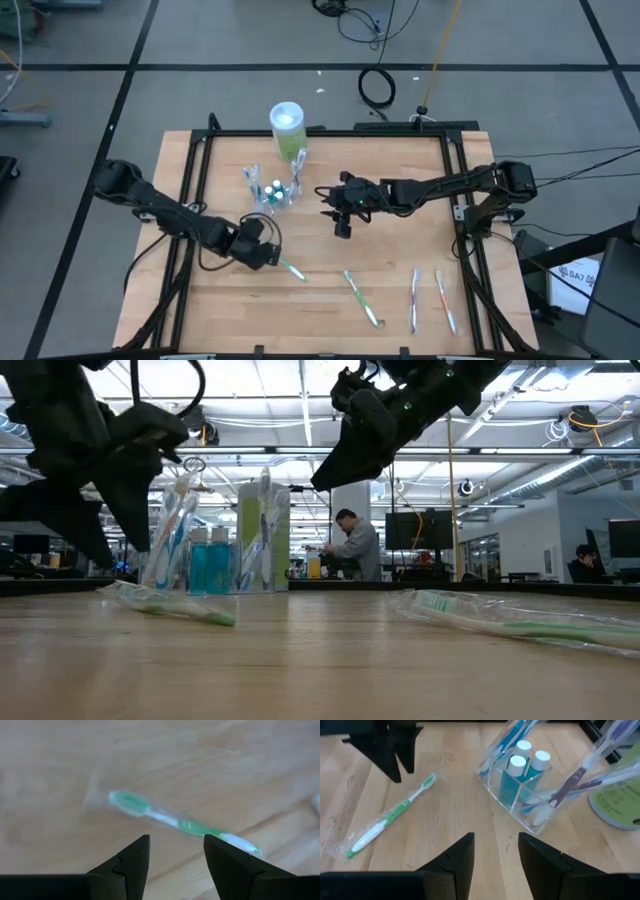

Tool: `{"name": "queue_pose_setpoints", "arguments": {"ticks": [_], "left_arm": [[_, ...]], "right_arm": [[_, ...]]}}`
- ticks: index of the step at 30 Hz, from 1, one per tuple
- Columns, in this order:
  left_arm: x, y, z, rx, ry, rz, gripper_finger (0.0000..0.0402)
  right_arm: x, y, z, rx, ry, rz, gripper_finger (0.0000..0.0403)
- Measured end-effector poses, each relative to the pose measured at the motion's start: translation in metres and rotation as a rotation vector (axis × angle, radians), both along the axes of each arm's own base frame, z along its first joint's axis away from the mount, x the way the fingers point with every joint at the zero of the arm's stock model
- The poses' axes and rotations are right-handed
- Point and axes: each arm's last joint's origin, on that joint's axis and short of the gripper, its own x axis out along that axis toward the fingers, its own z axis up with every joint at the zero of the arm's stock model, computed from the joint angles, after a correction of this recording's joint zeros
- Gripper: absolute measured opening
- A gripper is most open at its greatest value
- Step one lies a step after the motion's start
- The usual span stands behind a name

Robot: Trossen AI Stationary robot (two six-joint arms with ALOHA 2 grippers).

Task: Pick & Place toothbrushing station
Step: Put the top green toothbrush into the transparent organizer

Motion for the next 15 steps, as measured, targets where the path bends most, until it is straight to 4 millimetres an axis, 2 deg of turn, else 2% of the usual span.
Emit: {"name": "queue_pose_setpoints", "arguments": {"ticks": [9, 15], "left_arm": [[0.003, -0.006, -0.018, -0.059, 0.016, 0.298, 0.0191], [0.008, -0.004, -0.032, -0.102, 0.074, 0.403, 0.0191]], "right_arm": [[0.003, 0.000, 0.006, -0.101, -0.056, 0.058, 0.0149], [0.008, 0.000, 0.014, -0.139, -0.149, 0.070, 0.0149]]}}
